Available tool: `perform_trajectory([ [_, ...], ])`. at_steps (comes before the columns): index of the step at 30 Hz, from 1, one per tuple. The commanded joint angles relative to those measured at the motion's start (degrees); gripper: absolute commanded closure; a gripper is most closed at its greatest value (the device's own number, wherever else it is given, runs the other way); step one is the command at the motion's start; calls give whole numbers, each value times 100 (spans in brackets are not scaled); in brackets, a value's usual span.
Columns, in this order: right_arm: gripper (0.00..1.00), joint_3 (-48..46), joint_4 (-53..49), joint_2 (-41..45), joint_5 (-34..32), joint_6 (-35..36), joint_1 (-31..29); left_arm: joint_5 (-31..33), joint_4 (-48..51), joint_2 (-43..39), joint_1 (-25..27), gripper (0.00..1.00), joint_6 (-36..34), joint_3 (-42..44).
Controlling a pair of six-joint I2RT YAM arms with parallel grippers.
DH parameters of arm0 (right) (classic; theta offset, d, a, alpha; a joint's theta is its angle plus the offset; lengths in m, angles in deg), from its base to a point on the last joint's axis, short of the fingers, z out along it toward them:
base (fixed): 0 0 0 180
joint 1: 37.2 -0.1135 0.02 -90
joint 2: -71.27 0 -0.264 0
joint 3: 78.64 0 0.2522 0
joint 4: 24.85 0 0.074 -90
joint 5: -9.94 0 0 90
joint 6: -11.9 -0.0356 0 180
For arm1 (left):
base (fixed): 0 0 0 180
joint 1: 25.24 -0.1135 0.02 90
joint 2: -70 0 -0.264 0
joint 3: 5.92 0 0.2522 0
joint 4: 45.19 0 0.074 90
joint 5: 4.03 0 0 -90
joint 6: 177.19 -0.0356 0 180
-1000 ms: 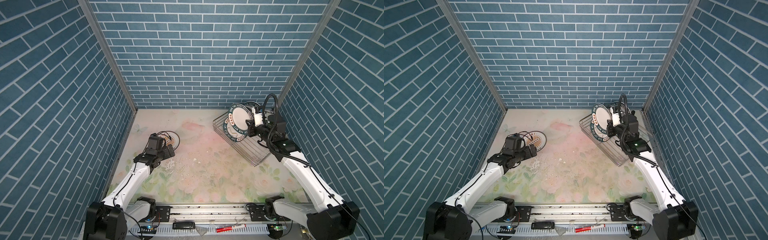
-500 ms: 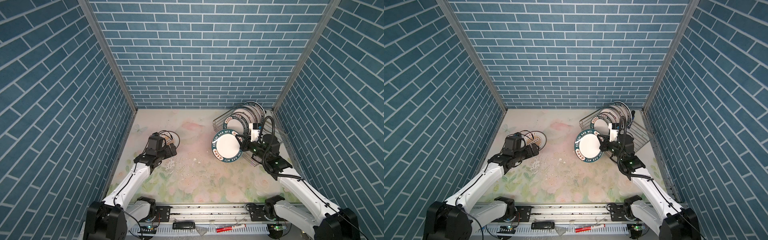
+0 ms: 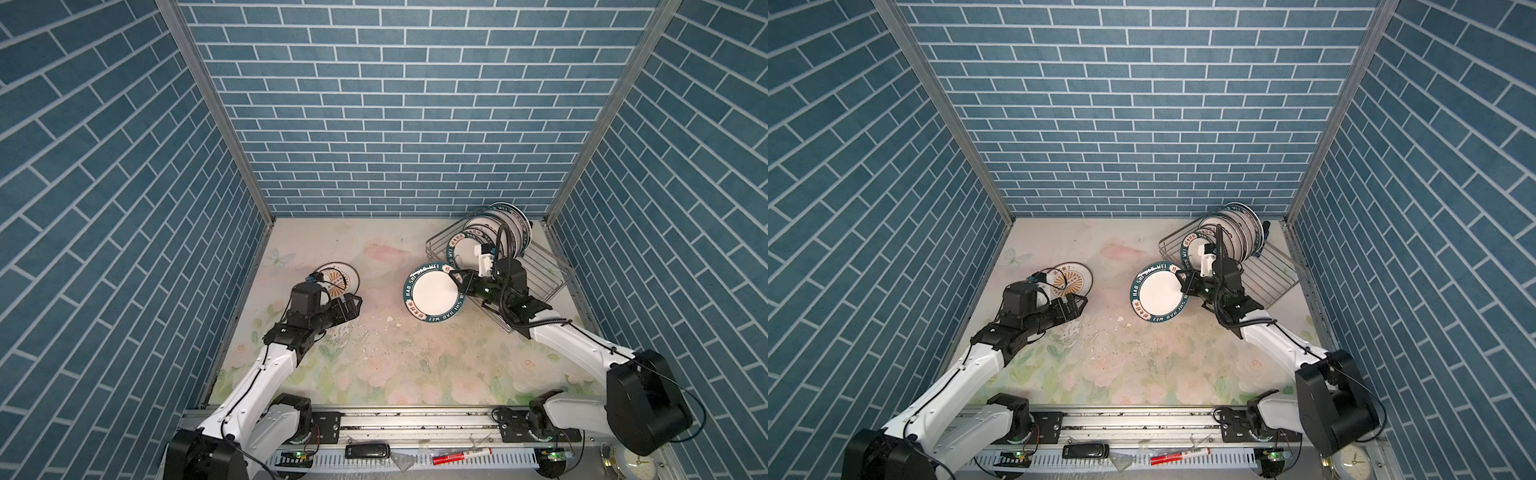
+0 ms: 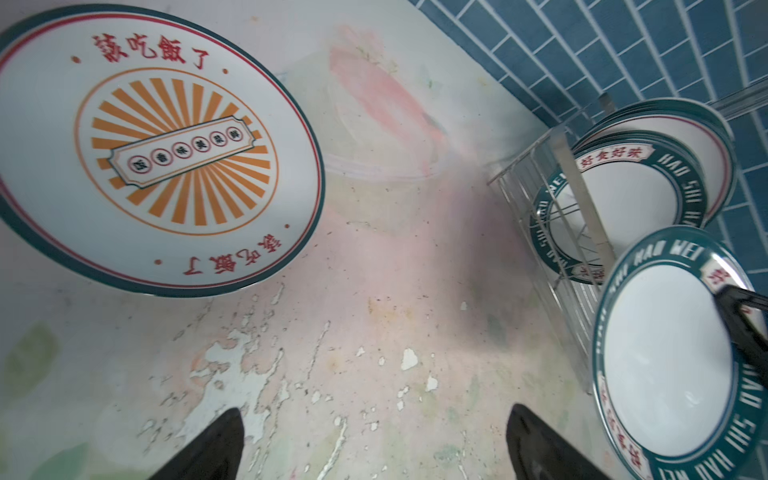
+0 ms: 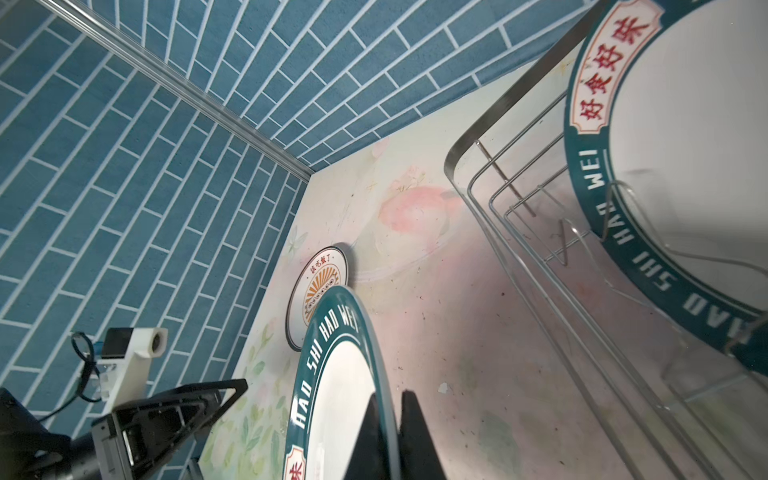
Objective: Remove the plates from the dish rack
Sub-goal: 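Pull the green-rimmed plate out of the rack toward the left gripper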
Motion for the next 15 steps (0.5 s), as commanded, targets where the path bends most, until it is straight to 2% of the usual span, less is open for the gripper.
perform_trajectory([
  [1, 100, 349, 797, -319, 268, -847, -239, -596, -519, 50, -28, 1, 288, 195],
  [11, 100, 728, 1597, -1513, 132, -1388, -867, -1322, -1942, 658, -28, 3, 882, 525],
  [15, 100, 965, 1717, -1873, 177, -1460, -1051, -1347, -2024, 792, -28, 5, 885, 539],
])
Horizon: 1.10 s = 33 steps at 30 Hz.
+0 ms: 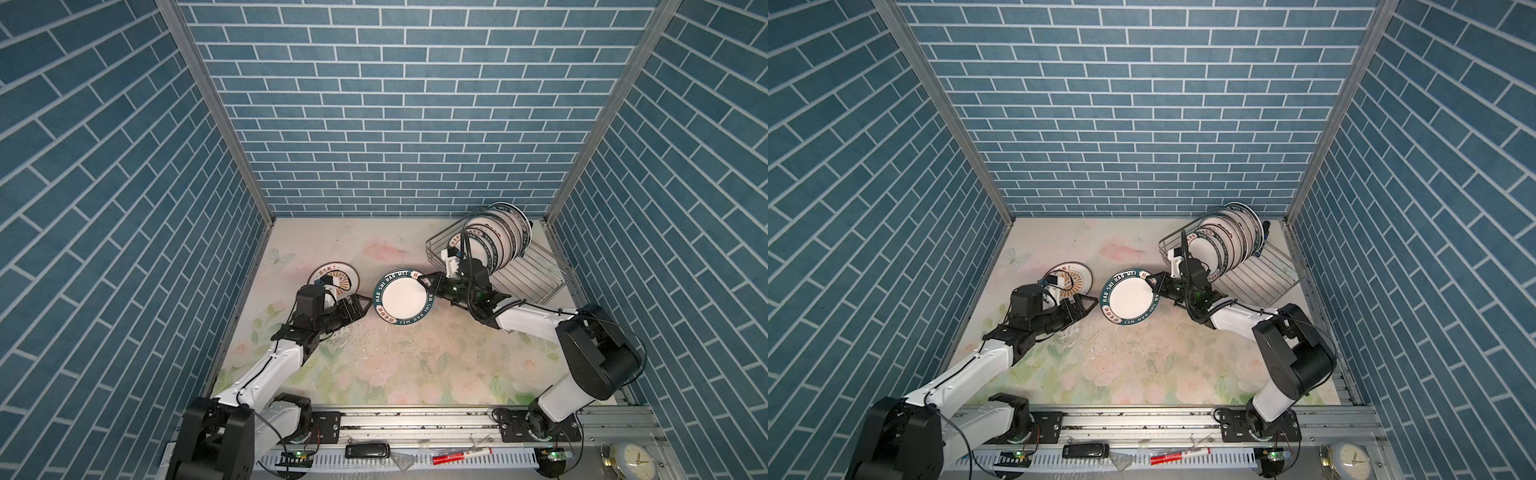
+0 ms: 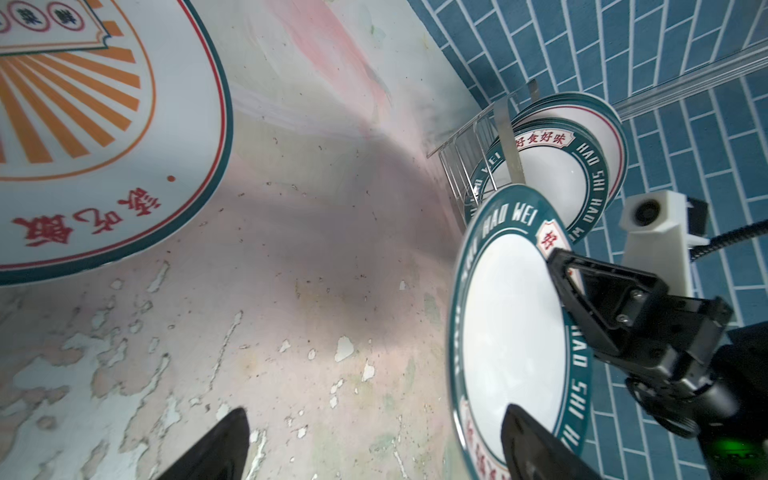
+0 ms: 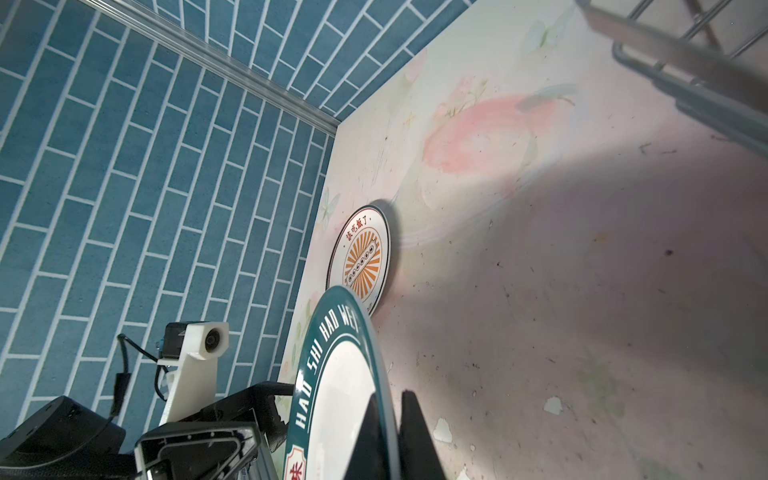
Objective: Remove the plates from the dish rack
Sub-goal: 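Pull the green-rimmed plate out of the rack toward the left gripper, then grasp the green-rimmed plate rim with the left gripper and open the right gripper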
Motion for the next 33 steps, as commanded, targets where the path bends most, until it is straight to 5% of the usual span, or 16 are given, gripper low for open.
perform_trajectory([
  [1, 100, 454, 614, -199, 109, -422, -147, -184, -414, 58, -28, 7, 87, 75],
  [7, 100, 728, 829, -597, 199, -620, -337, -252, -603, 212, -28, 19, 79, 66],
  [12, 100, 978, 848, -866, 267, -643, -460, -276, -649, 430, -36, 45, 122, 13],
  [25, 99, 1319, 1017, -1509, 466, -593, -570, -423, -692, 770, -52, 89, 66, -85],
  [27, 92, 1381, 983, -1540, 522, -545, -568, -407, -632, 775, -92, 92, 61, -99],
  [30, 61, 1437, 875, -1541, 533, -458, -570, -420, -492, 757, -264, 95, 6, -113],
  [33, 51, 1468, 693, -1489, 530, -288, -559, -530, -372, 698, -505, 97, -73, -115],
])
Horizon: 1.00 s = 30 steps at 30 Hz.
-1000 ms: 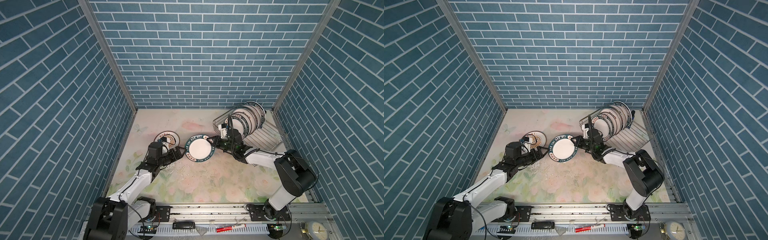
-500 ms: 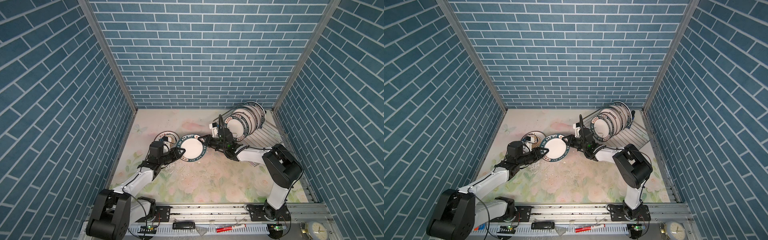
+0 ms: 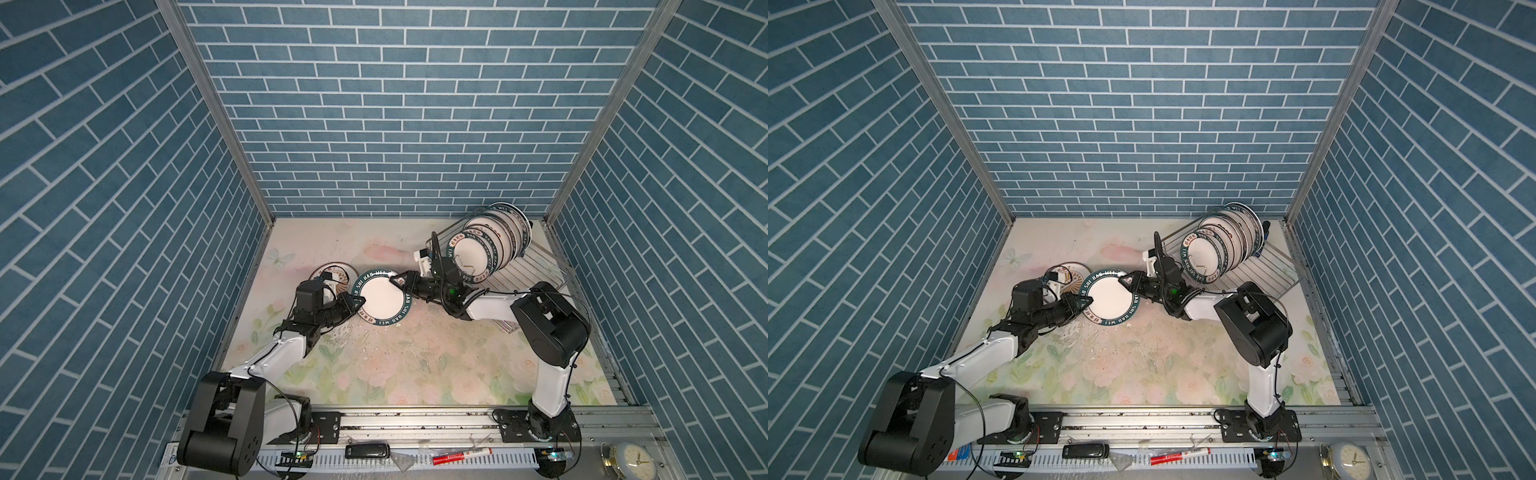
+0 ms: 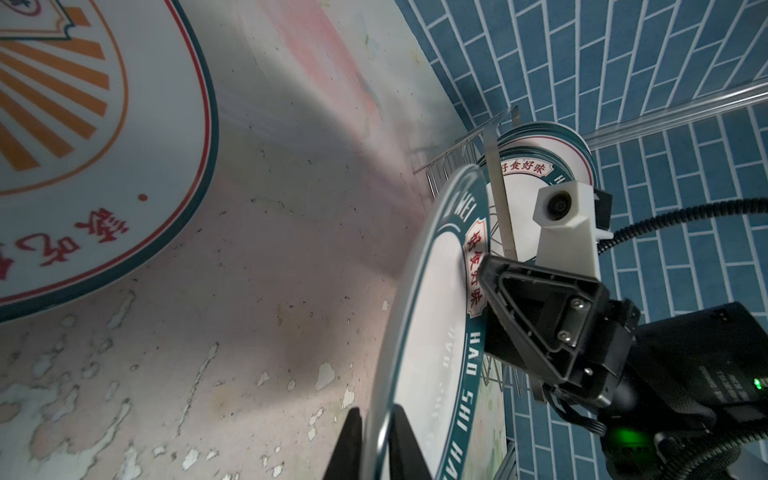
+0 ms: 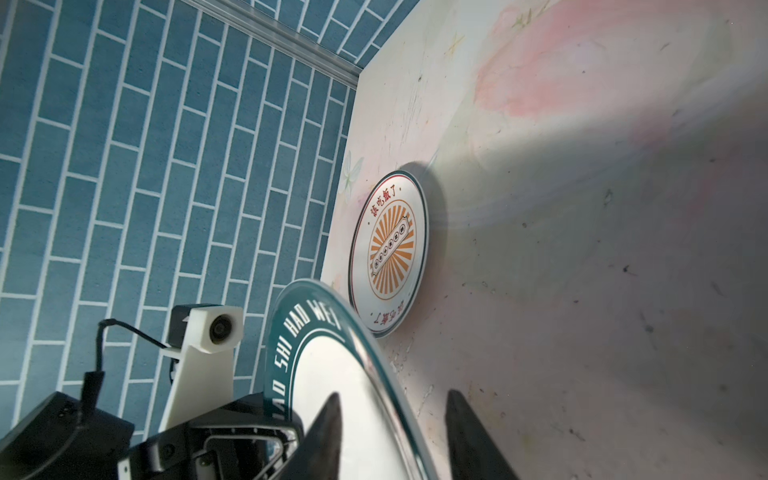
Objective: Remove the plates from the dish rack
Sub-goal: 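Grasp the green-rimmed plate rim with the left gripper and open the right gripper, then lower the green-rimmed plate onto the table with left gripper while right gripper withdraws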
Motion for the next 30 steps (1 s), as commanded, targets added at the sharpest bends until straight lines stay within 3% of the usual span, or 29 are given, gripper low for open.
perform_trajectory([
  [1, 50, 400, 46, 71, 154, 218, -30, -46, 372, -28, -240, 98, -436, -48],
  [6, 35, 567, -480, 182, 205, 516, 38, -235, 685, -152, -705, 100, -641, -156],
  [9, 28, 727, -1431, 379, 23, 936, 132, -413, 780, -236, -1129, 100, -677, -218],
  [15, 25, 1005, -3201, 952, -395, 1864, 178, -331, 905, -53, -1781, 100, -724, -438],
  [16, 16, 989, -3431, 1054, -460, 2028, 179, -273, 871, 25, -1859, 100, -709, -475],
  [17, 14, 969, -3625, 1165, -523, 2161, 183, -252, 862, 113, -1934, 100, -732, -551],
  [18, 2, 944, -3816, 1251, -609, 2258, 179, -220, 889, 208, -1989, 100, -741, -629],
  [23, 1, 773, -4637, 1721, -915, 2718, 167, -38, 803, 693, -2194, 100, -800, -933],
  [30, 1, 314, -4859, 2245, -1040, 2881, 166, 22, 706, 1376, -2481, 100, -932, -1253],
])
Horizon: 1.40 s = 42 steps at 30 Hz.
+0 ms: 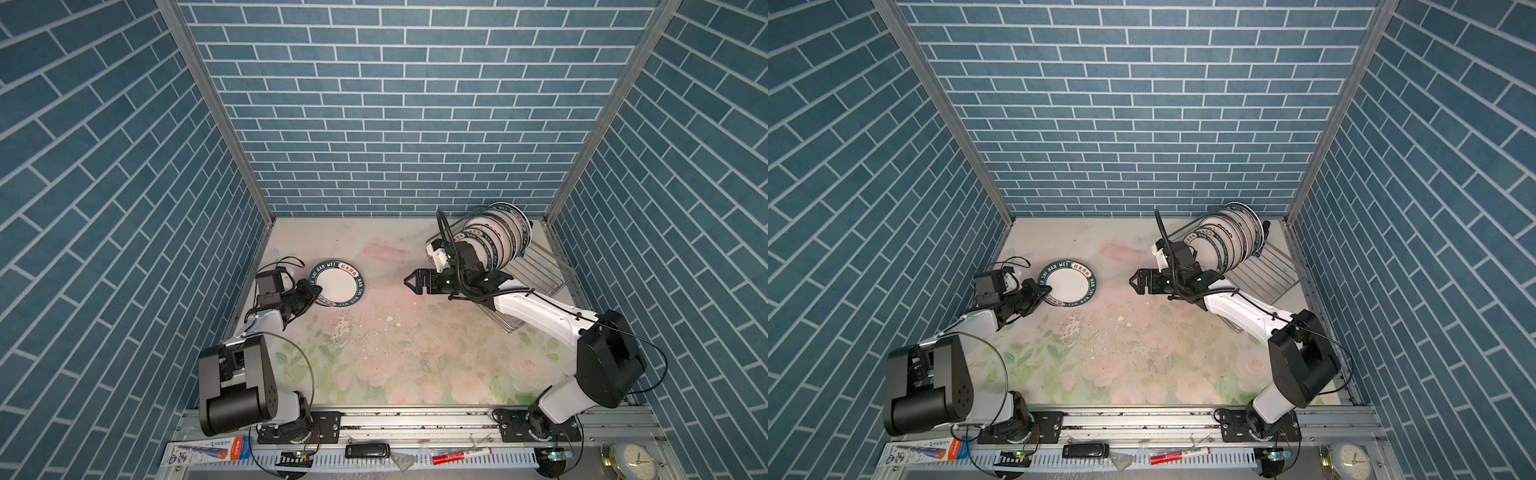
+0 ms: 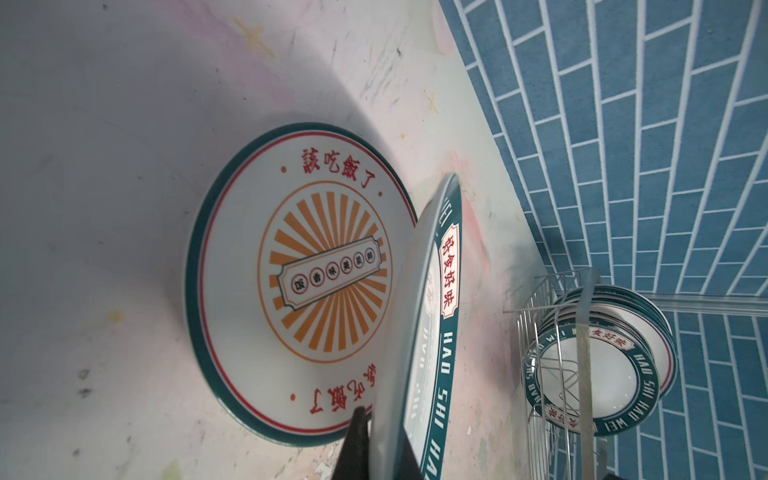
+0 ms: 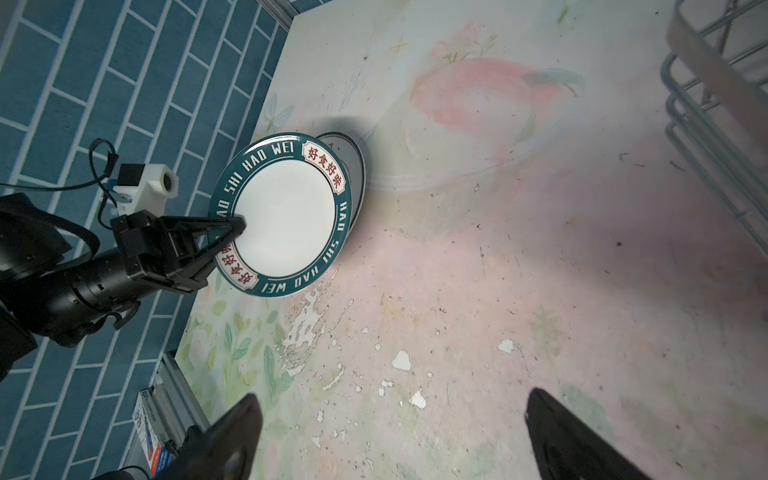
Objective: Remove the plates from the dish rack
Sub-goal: 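Lower the green-rimmed plate onto the table with left gripper while right gripper withdraws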
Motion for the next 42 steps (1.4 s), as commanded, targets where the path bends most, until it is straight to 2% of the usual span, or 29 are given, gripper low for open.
perform_trajectory([
  [1, 1, -288, -353, 220, -170, 294, -28, -10, -210, 229, -171, 100, -171, -205],
  [11, 1, -517, -161, 149, 169, 416, -27, -221, -568, 824, -257, 98, -195, -300],
  [16, 1, -568, -63, 30, 263, 377, -29, -68, -183, 848, -258, 82, -307, -542],
  [30, 1, -667, -63, 79, 289, 336, -33, 55, 404, 1095, -255, 72, -541, -813],
  [33, 1, -684, -61, 112, 244, 312, -43, 167, 647, 1181, -256, 64, -581, -911],
  [42, 1, -702, -78, 75, 253, 311, -40, 287, 960, 1199, -239, 52, -695, -1066],
])
